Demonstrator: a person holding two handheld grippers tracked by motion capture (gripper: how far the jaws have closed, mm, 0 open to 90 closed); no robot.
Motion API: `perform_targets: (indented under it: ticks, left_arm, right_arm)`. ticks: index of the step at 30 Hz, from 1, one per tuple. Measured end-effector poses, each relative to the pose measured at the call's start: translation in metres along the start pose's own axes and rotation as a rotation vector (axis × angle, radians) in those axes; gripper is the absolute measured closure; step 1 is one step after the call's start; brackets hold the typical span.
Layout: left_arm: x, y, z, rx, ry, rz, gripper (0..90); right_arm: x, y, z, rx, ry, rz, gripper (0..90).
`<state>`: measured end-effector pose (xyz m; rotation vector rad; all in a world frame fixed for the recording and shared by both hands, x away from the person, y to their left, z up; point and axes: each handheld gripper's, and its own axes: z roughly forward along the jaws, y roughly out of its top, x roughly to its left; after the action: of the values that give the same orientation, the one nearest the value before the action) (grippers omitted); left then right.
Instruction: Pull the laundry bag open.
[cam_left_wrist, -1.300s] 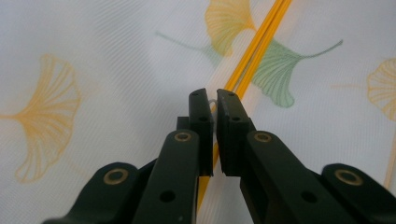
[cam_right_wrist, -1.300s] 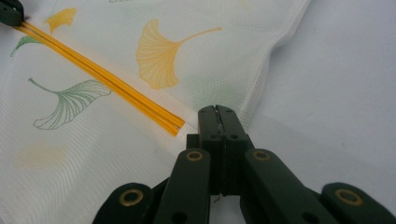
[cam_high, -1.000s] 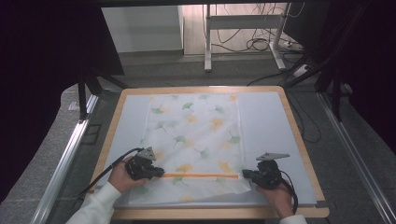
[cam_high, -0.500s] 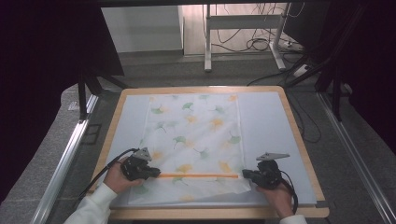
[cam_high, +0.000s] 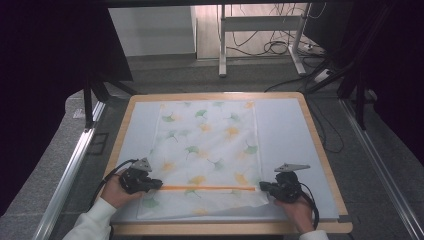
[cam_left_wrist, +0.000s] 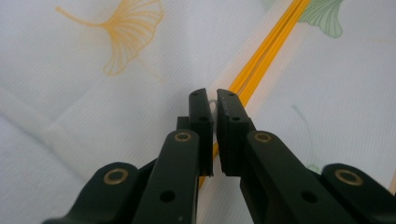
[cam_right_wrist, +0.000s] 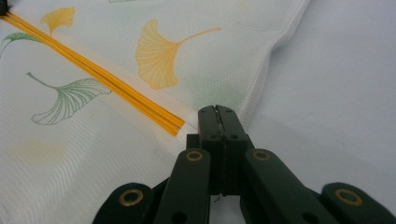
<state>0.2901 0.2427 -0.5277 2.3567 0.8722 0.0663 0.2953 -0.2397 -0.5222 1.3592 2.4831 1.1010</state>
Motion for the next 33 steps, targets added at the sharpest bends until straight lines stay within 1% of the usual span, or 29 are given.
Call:
perform_targets:
  ticks: [2, 5, 8, 19, 23, 33]
  left_arm:
    - [0.003, -0.004, -0.003, -0.002, 0.003, -0.007, 86.4]
    - [0.005, -0.007, -0.005, -0.004, 0.005, -0.013, 86.4]
    - [0.007, -0.011, -0.007, -0.01, 0.016, -0.021, 86.4]
    - [0.016, -0.027, -0.018, -0.033, 0.02, -0.063, 86.4]
    - [0.015, -0.026, -0.017, -0.029, 0.027, -0.057, 86.4]
    - [0.013, -0.025, -0.016, -0.031, 0.035, -0.056, 86.4]
  right_arm:
    - [0.0, 0.0, 0.0, -0.001, 0.001, 0.001, 89.8]
    - [0.0, 0.0, 0.0, -0.003, 0.001, 0.0, 89.8]
    - [0.0, 0.0, 0.0, -0.003, 0.001, 0.0, 89.8]
    - [0.0, 0.0, 0.0, -0.004, -0.001, -0.003, 89.8]
    - [0.001, 0.0, 0.0, -0.005, -0.003, -0.002, 89.7]
    - [0.002, 0.0, 0.0, -0.006, -0.01, -0.006, 89.7]
